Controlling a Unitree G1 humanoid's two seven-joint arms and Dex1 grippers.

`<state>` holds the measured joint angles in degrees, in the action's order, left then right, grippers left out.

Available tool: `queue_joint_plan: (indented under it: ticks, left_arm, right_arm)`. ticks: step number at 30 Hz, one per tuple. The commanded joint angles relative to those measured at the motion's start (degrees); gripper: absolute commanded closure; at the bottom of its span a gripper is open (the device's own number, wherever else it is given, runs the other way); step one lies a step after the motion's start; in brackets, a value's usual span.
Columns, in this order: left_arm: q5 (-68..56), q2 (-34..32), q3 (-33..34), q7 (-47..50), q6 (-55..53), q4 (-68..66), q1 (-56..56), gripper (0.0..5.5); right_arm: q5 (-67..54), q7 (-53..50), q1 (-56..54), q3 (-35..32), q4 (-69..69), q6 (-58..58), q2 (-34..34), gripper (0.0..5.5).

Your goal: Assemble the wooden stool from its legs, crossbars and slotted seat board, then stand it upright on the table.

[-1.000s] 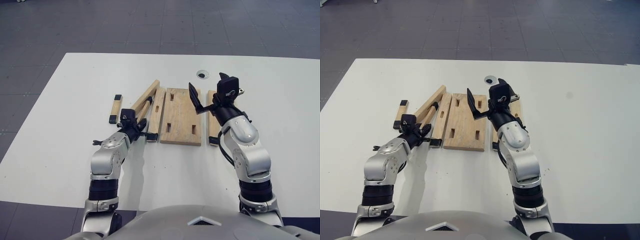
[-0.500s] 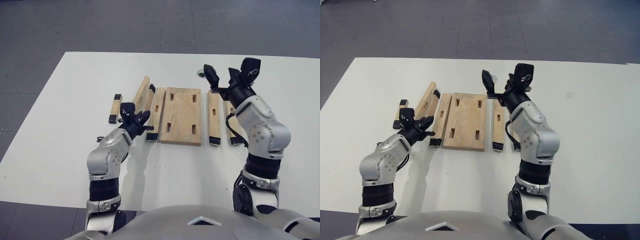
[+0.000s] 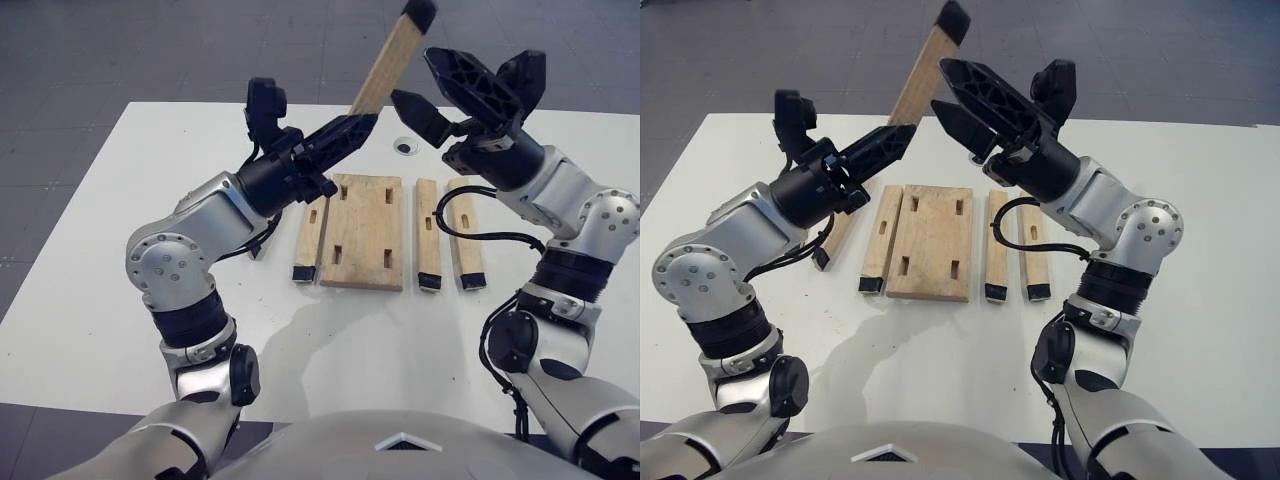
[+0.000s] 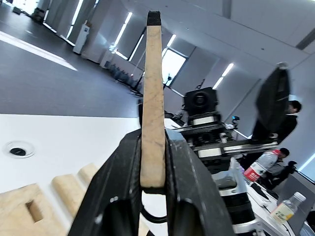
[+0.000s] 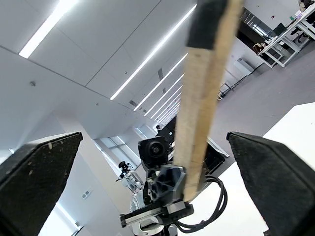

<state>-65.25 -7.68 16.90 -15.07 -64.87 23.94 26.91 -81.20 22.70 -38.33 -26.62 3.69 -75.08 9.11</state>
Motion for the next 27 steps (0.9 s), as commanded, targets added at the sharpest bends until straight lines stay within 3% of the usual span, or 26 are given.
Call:
queue_joint_plan:
  ticks: [1,7,21,27]
  left_arm:
    - [-3.5,-2.8,-0.6,0.6,0.1,0.5,1.5,5.07]
    - [-5.0,-2.8,-2.9,3.1,2.4,0.0,-0.2,5.07]
    - [-4.4,-3.9,-6.8,5.9,5.7,-1.5,-3.8,5.07]
    - [-4.9,-5.2,-8.0,5.0,6.8,-2.6,-4.9,5.07]
  right_arm:
    - [-1.7,-0.1,0.3,1.7,-1.3,1.4,1.3,0.0]
    - [-4.3,-1.6,1.6,4.8,-3.0,3.0,0.8,0.0]
    - [-9.2,-3.5,2.9,10.2,-4.4,7.3,0.3,2.79]
    - [-11.8,-1.8,2.8,11.3,-4.6,7.2,1.5,3.65]
